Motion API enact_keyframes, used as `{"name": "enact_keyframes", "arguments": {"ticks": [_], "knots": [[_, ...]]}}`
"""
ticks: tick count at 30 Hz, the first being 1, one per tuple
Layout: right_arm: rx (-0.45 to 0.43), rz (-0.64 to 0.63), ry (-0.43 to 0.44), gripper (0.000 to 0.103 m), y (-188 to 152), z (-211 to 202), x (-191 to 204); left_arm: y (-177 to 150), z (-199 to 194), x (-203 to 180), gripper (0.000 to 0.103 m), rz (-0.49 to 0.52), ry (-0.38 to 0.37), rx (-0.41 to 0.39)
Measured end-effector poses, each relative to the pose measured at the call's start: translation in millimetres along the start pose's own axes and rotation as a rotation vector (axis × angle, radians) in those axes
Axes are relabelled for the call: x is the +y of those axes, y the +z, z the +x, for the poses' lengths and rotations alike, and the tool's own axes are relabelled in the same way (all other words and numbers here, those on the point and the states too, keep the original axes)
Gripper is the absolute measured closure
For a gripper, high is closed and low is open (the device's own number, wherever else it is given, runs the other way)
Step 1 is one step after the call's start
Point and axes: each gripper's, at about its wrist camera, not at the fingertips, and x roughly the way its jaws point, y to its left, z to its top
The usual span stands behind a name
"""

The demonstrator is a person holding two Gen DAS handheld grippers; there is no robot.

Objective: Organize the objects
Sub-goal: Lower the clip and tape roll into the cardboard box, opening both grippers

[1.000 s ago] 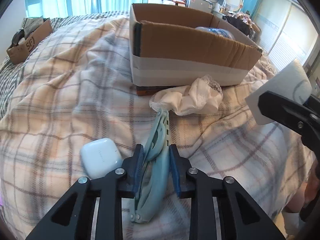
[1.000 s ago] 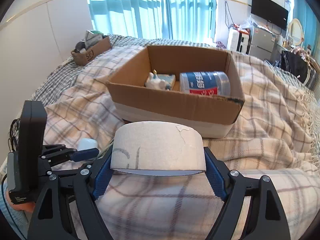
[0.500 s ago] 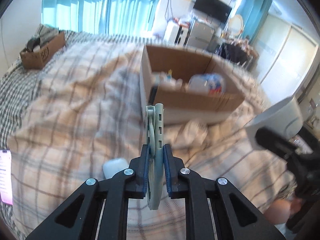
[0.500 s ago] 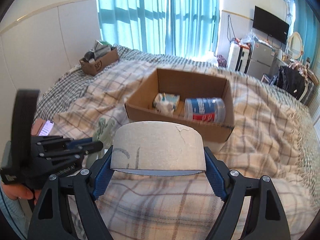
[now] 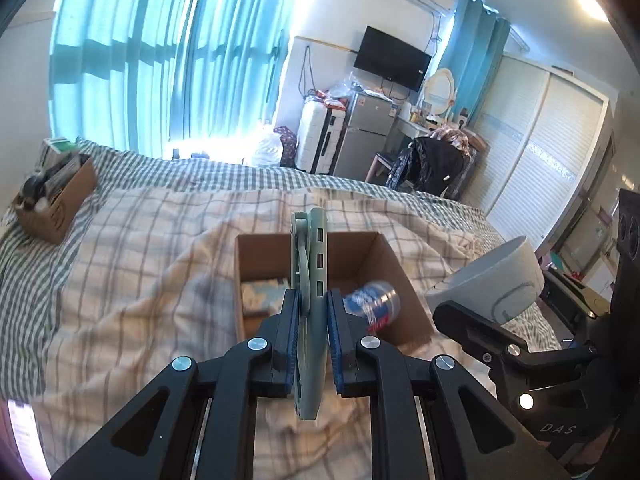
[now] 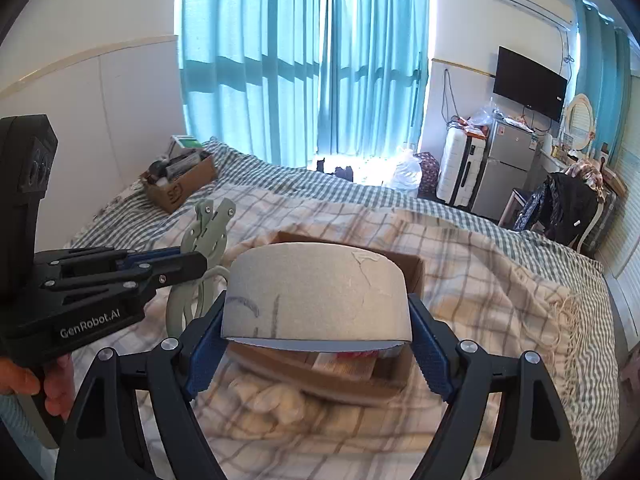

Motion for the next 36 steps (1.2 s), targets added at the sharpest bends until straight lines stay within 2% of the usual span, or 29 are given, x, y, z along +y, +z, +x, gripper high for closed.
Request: {"name": "enact_keyframes", "arguments": {"ticks": [7, 15, 19, 21, 22, 25, 27, 28, 30, 31, 32, 36], "knots": [[0.014, 0.022, -0.024, 0.021, 25.7, 53.6, -30.5, 27.0, 61.6, -0.7, 0.090, 0.049, 0.031, 0.027], [0.081, 0.038, -0.041, 0.022, 18.0, 122.3, -52.4, 18.4, 120.5, 8.6, 0.090, 0.083, 0.069, 0.091], [0.088, 0.068, -0.023, 0.021, 9.9, 134.7, -62.1, 9.3, 139.3, 13.8, 0.090, 0.076, 0.071, 0.127], [0.097, 0.072, 0.034, 0.020, 7.9, 136.1, -62.5, 6.4, 142.0, 12.4, 0.090, 0.082, 0.077, 0.131], [0.095, 0.077, 0.051, 0.017, 7.6, 135.4, -62.5, 5.5, 142.1, 12.3, 0.089, 0.080, 0.079, 0.134], [0.079, 0.093, 0.008, 0.010, 7.3, 126.3, -62.9, 5.7, 135.3, 12.2, 0.087, 0.056, 0.077, 0.136], [0.071, 0.099, -0.003, 0.010, 9.1, 116.6, -62.1, 7.1, 128.4, 11.3, 0.084, 0.047, 0.084, 0.132], [0.068, 0.100, -0.012, 0.010, 10.6, 111.0, -61.3, 8.1, 122.7, 11.0, 0.079, 0.046, 0.087, 0.128], [0.056, 0.092, -0.033, 0.010, 15.1, 96.6, -58.7, 10.1, 109.7, 10.9, 0.065, 0.047, 0.111, 0.110], [0.053, 0.086, -0.039, 0.009, 18.3, 89.4, -56.6, 11.3, 99.9, 11.2, 0.049, 0.047, 0.127, 0.093], [0.045, 0.080, -0.047, 0.009, 21.4, 79.7, -53.5, 12.7, 88.2, 11.7, 0.039, 0.042, 0.138, 0.071], [0.009, 0.054, -0.067, 0.008, 31.3, 41.0, -39.8, 19.5, 47.7, 11.2, 0.034, 0.031, 0.182, 0.017]]}}
